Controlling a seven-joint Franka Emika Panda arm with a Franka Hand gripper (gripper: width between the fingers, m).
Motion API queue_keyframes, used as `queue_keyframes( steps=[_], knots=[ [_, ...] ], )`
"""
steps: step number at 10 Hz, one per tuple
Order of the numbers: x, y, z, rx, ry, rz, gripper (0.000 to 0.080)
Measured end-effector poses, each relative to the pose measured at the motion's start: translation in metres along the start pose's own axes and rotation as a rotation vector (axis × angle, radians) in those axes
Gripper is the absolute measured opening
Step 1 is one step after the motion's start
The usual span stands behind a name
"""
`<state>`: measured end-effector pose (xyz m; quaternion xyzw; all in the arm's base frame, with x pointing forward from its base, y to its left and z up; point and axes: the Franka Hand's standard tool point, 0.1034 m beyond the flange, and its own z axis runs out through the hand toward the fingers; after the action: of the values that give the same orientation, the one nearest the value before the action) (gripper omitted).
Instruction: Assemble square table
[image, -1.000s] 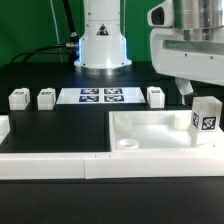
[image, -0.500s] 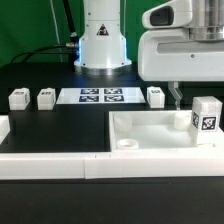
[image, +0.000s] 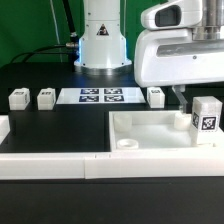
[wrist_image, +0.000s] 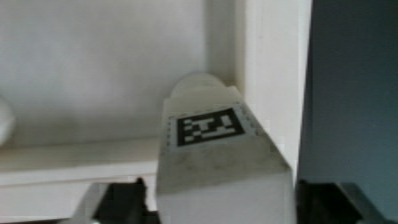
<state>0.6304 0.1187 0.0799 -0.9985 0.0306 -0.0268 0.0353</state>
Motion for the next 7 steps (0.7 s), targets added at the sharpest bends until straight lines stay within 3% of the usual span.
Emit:
queue_keyframes(
  steps=[1, 4, 7],
  knots=[
    [0.0003, 0.0011, 0.0, -0.001, 0.0, 0.001, 0.0291],
    [0.0002, 0.0018, 0.0002, 0.0, 0.0, 0.041, 0.0291],
    [0.0009, 0.0045, 0.0, 0.008, -0.005, 0.423, 0.0291]
  ],
)
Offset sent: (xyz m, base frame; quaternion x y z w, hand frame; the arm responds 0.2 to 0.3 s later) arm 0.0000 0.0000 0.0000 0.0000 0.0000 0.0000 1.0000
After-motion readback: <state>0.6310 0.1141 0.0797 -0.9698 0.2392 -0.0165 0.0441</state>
